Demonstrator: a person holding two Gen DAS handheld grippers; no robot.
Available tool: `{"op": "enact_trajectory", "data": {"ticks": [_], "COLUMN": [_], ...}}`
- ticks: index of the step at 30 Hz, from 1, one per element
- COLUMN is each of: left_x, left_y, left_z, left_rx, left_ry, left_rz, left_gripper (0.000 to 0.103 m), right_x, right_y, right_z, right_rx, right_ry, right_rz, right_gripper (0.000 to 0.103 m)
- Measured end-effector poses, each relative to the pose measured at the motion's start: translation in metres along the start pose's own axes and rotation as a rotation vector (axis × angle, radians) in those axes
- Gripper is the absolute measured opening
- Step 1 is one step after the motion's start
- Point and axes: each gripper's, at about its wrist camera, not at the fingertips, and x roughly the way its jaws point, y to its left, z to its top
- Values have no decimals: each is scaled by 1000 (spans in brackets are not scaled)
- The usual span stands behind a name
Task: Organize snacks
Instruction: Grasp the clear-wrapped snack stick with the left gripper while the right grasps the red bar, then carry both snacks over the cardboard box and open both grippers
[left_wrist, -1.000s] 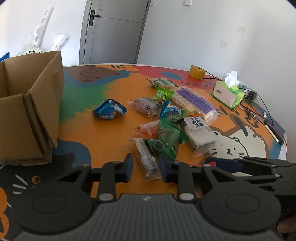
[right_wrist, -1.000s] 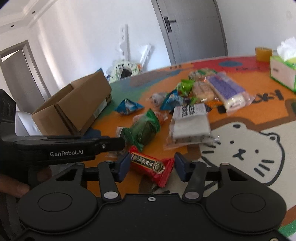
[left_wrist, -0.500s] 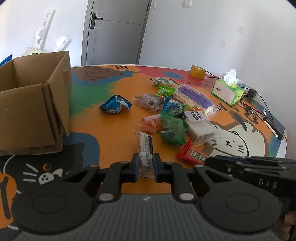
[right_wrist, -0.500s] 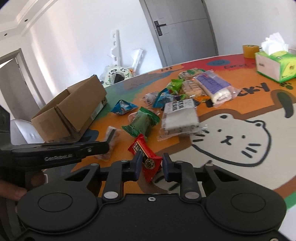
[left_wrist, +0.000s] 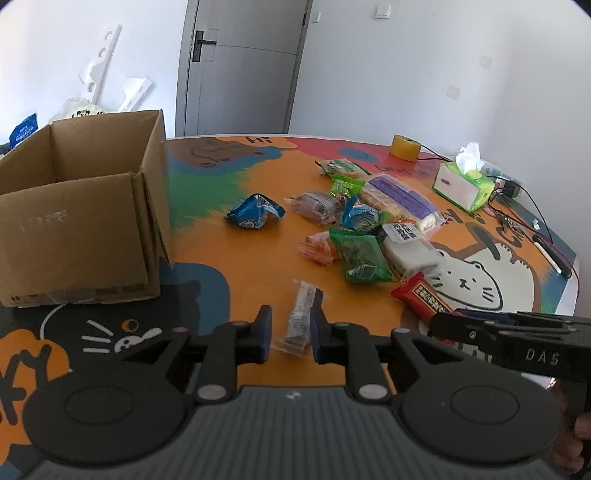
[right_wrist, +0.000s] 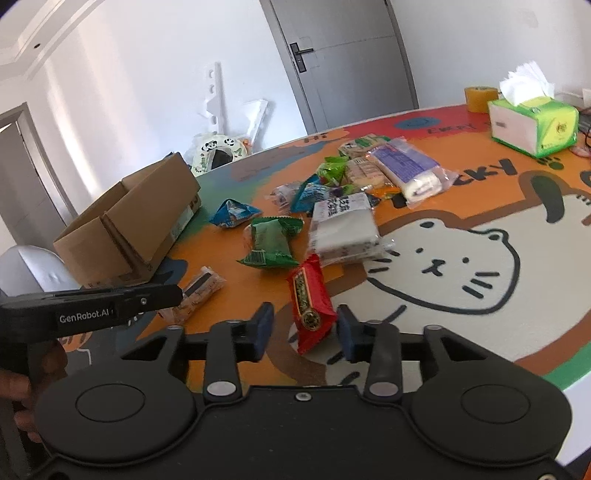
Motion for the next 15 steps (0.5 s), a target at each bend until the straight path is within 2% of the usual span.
{"op": "enact_trajectory", "data": {"ticks": [2, 8, 10, 12, 13, 15], "left_x": [2, 18, 22, 21, 21, 20], "left_y": [0, -8, -9, -10, -11, -12], "left_z": [2, 1, -2, -6, -7, -8], "left_rx": [-12, 17, 21, 38, 54, 66], "left_ry": [-4, 15, 29, 14, 9, 6], "left_rz": [-10, -17, -14, -6, -3, 4], "left_gripper": [19, 19, 19, 19, 19, 18], "right_x": [2, 12, 14, 15, 15, 15], "right_y": [1, 1, 5, 9, 11, 11], "right_z": [2, 5, 4, 3, 3, 4], "right_rx": [-11, -26, -41, -66, -76, -73], "right_ry": [-10, -10, -8, -3, -2, 2], "right_rz": [-21, -41, -48, -60, -68, -60], "right_gripper": [53, 53, 49, 29, 25, 24]}}
